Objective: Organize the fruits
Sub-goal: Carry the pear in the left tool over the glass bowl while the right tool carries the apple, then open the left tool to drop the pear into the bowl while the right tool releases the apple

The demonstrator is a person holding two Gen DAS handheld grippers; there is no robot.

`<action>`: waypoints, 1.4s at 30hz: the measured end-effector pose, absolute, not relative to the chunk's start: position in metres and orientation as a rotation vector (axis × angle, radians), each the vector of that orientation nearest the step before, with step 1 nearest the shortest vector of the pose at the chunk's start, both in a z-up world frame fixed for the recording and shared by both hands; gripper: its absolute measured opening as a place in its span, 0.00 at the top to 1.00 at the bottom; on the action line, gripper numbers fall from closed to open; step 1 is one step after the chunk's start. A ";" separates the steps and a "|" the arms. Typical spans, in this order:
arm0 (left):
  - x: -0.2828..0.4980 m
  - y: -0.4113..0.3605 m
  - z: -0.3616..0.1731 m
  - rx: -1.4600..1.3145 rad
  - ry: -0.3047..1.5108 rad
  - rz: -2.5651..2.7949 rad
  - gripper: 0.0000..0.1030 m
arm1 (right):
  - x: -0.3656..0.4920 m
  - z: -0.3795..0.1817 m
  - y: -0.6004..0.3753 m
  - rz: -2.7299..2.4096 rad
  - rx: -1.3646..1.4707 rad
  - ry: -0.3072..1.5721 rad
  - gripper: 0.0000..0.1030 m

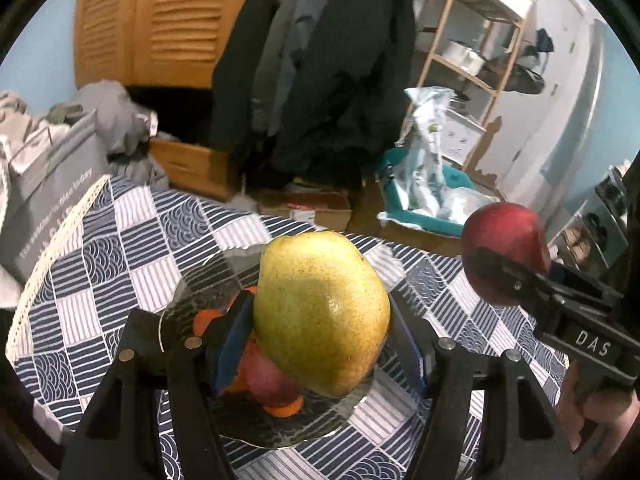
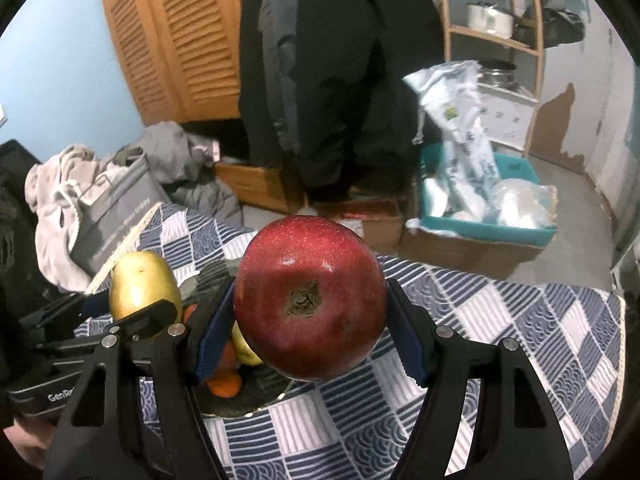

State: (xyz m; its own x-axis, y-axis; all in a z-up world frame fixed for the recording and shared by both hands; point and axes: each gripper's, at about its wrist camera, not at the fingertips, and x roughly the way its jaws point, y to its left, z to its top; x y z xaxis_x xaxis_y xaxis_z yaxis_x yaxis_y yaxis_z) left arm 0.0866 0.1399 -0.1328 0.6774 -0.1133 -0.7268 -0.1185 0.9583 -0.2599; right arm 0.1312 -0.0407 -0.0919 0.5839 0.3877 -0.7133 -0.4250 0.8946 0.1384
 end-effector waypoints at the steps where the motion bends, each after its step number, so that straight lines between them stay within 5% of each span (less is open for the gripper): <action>1: 0.089 0.142 -0.136 -0.306 0.837 0.009 0.34 | 0.134 -0.096 -0.037 0.480 -0.052 0.830 0.30; 20: 0.118 0.192 -0.200 -0.381 0.963 0.117 0.34 | 0.170 -0.184 0.017 0.556 -0.056 1.047 0.30; 42: 0.124 0.203 -0.232 -0.391 1.039 0.123 0.31 | 0.185 -0.205 0.040 0.599 -0.011 1.131 0.29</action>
State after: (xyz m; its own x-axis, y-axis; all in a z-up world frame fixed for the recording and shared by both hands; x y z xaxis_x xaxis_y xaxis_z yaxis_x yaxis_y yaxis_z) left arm 0.1242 0.2032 -0.2321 0.5074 -0.0843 -0.8576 -0.2816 0.9243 -0.2575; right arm 0.1850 0.0404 -0.2053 0.2870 0.4428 -0.8494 -0.4541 0.8437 0.2864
